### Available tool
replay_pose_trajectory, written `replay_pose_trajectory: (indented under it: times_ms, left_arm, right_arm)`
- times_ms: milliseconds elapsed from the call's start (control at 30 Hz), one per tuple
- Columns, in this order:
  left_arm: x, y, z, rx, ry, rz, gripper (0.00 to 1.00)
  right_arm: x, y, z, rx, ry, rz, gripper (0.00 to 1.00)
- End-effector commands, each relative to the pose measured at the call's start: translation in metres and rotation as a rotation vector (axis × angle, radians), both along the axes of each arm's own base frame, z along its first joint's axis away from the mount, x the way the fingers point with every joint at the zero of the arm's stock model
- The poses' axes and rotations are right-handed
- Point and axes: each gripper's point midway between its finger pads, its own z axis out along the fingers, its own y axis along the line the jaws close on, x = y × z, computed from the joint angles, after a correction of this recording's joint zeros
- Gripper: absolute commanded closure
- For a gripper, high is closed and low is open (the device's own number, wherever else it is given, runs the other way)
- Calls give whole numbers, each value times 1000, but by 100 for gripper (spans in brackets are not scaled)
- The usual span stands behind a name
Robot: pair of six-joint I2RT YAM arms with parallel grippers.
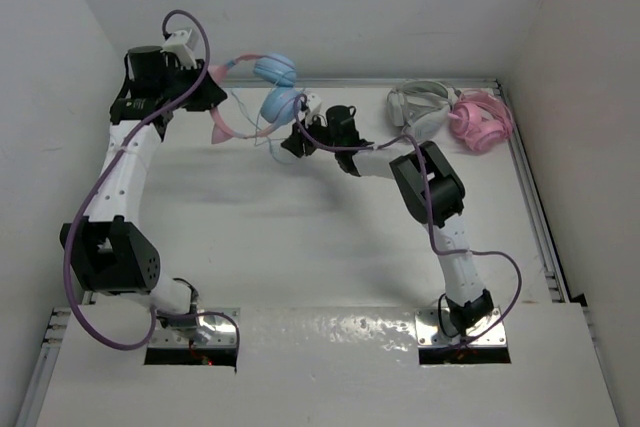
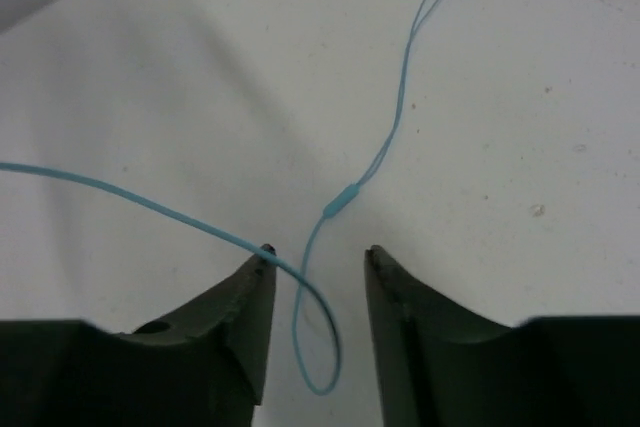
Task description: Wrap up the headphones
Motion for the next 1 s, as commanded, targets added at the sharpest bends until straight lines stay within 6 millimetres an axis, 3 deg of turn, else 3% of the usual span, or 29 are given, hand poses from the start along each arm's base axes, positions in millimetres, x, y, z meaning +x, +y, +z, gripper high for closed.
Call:
replay_pose_trajectory:
  times_ms: [0,33,67,267,333,400,433,533,667,833,967]
  left_arm:
    - [-9,-19,64,-65,-152,-85,100]
    - [-10,-19,64,-66,-150,-85,100]
    - [-11,-19,65,-62,-154,-88,100]
    - [-23,-24,59,-21,-159,-152,100]
    - [-28,-30,46,-3,-135,-166,100]
    - [-30,-29,36,53,-144,-190,100]
    - [-37,-47,24,65,-125,-245,100]
    - [-52,-66,-1,116,-94,-372,100]
    - [-66,-79,-30,198,-56,-495,100]
    - [-71,-88,-71,267,13,-553,100]
    - [-77,-95,-103,332,89,-606,100]
  right_arm:
    - [7,11,2,-28,19,32,63]
    - [9,11,1,-26,22,24,78]
    - [17,6,1,-13,22,-40,100]
    - [60,-36,30,85,-1,-222,100]
    - [71,-48,52,119,-20,-236,100]
    - [73,-51,68,115,-64,-222,100]
    - [72,-54,85,119,-92,-213,100]
    - [72,-62,116,130,-145,-194,100]
    - [76,-79,154,171,-180,-191,100]
    - [66,-80,185,166,-227,-155,100]
    - [61,-81,198,157,-249,-143,100]
